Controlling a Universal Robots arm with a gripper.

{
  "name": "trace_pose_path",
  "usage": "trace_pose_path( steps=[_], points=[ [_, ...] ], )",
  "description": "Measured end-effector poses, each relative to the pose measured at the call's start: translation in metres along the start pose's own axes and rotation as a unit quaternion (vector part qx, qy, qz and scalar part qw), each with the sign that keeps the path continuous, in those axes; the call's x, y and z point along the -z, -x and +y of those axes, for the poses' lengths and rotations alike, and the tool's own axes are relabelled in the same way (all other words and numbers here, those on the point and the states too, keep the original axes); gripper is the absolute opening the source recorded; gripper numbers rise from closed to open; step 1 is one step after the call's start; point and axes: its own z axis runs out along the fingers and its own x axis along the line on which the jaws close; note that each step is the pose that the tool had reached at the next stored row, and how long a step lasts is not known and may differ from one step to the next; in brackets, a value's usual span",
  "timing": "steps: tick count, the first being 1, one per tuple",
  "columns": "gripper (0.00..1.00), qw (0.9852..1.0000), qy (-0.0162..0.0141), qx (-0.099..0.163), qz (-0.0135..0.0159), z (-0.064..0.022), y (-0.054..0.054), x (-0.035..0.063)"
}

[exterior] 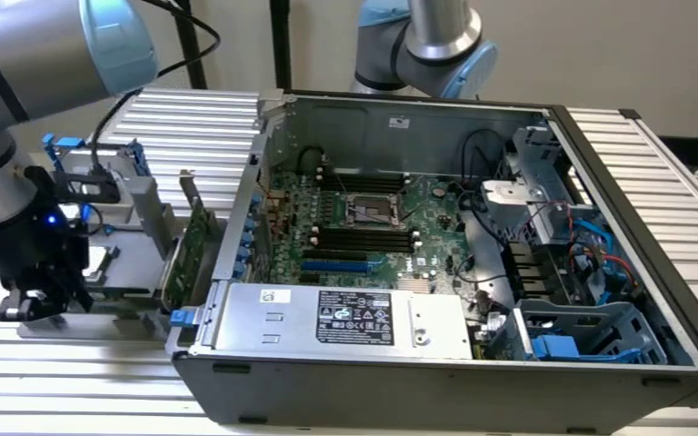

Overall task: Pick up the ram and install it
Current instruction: 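Pick up the ram and move it above insertion slot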

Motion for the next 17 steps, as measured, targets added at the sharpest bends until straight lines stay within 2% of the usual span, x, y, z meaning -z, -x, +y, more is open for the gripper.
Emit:
trace_pose_path(
  steps=[10, 14, 17],
  points=[
    [0.0, 1.0, 0.0, 0.0, 0.0, -0.0017, 0.0, 0.0454],
    [0.0, 1.0, 0.0, 0.0, 0.0, -0.0072, 0.001, 0.0638],
    [0.0, 1.0, 0.0, 0.0, 0.0, -0.0152, 0.001, 0.0775]
  ],
)
